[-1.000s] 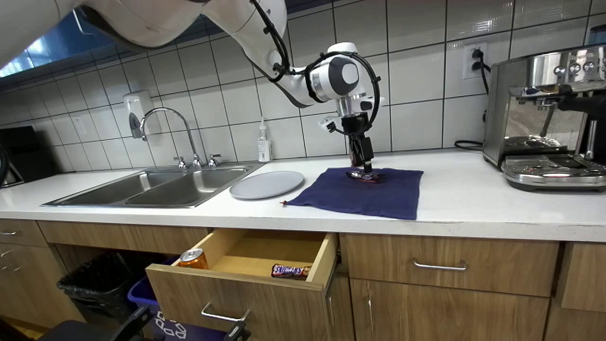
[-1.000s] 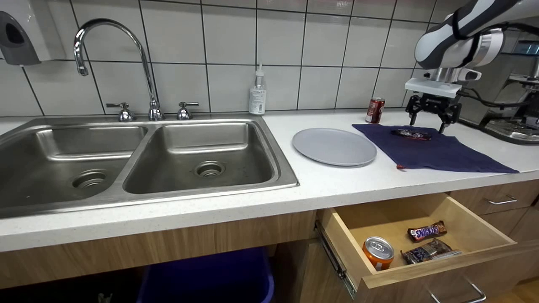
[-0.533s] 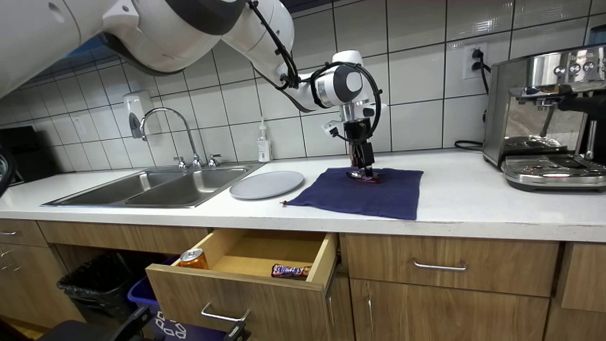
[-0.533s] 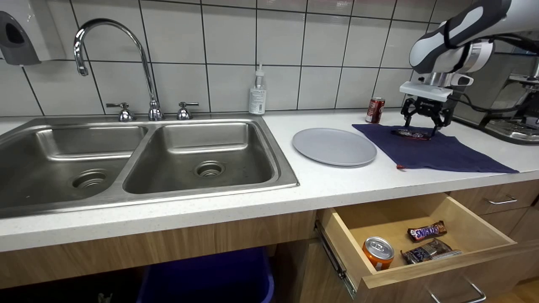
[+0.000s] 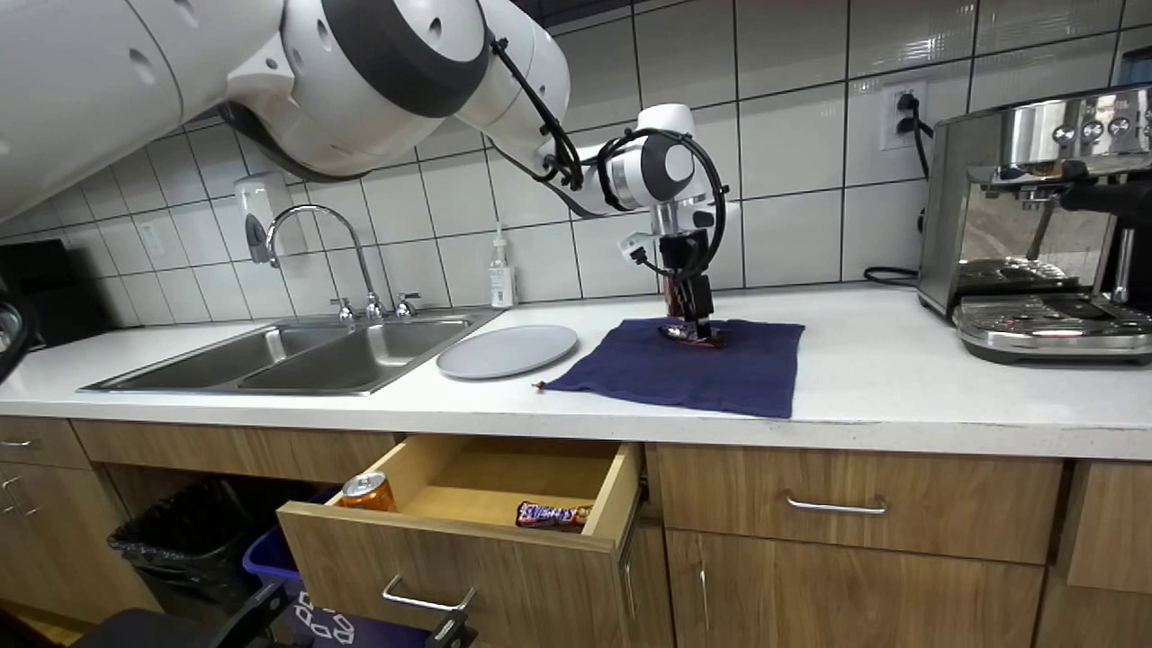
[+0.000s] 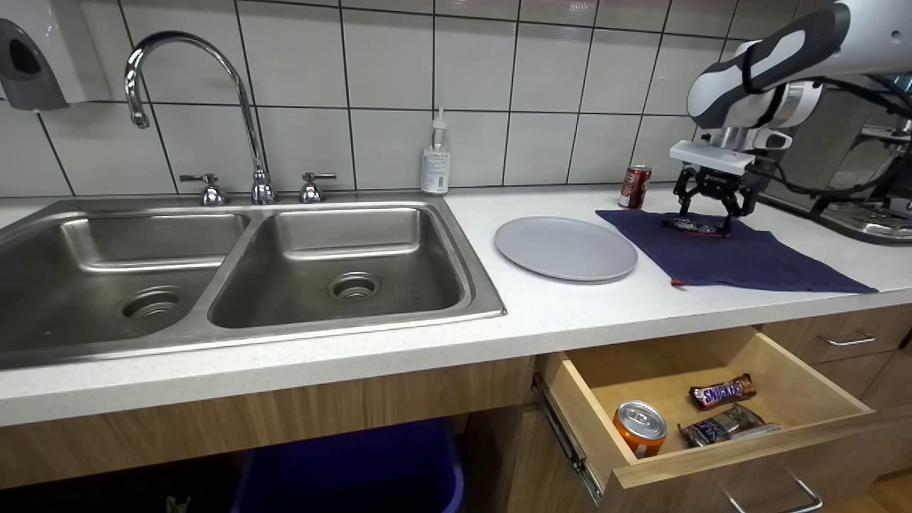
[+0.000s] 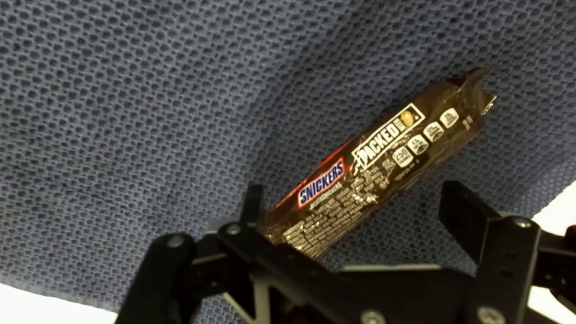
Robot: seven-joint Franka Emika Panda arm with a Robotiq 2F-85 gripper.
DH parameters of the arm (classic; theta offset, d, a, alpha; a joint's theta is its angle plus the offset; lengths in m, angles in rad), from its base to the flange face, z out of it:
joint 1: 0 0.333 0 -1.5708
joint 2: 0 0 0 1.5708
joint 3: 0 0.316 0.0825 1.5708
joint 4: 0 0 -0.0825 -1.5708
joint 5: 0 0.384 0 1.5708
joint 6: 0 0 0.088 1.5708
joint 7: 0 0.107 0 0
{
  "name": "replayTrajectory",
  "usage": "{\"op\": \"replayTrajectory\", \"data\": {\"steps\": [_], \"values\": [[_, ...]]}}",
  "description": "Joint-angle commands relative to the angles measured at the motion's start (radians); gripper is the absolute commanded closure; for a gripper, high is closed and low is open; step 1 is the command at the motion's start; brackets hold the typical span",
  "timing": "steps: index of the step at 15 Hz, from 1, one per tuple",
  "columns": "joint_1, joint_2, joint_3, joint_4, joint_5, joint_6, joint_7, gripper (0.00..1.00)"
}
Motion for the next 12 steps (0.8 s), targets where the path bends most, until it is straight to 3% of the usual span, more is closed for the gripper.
{"op": "replayTrajectory", "data": {"steps": [1, 8, 9, 10, 12], "values": [[-0.032, 0.066, 0.025, 0.134, 0.007, -0.075, 0.029, 0.0], [-0.051, 0.122, 0.037, 0.223, 0.004, -0.124, 0.036, 0.0], [-0.054, 0.128, 0.039, 0.234, 0.004, -0.129, 0.038, 0.25], [-0.056, 0.134, 0.041, 0.243, 0.004, -0.136, 0.038, 0.28], [-0.051, 0.135, 0.03, 0.242, 0.017, -0.136, 0.034, 0.44]]}}
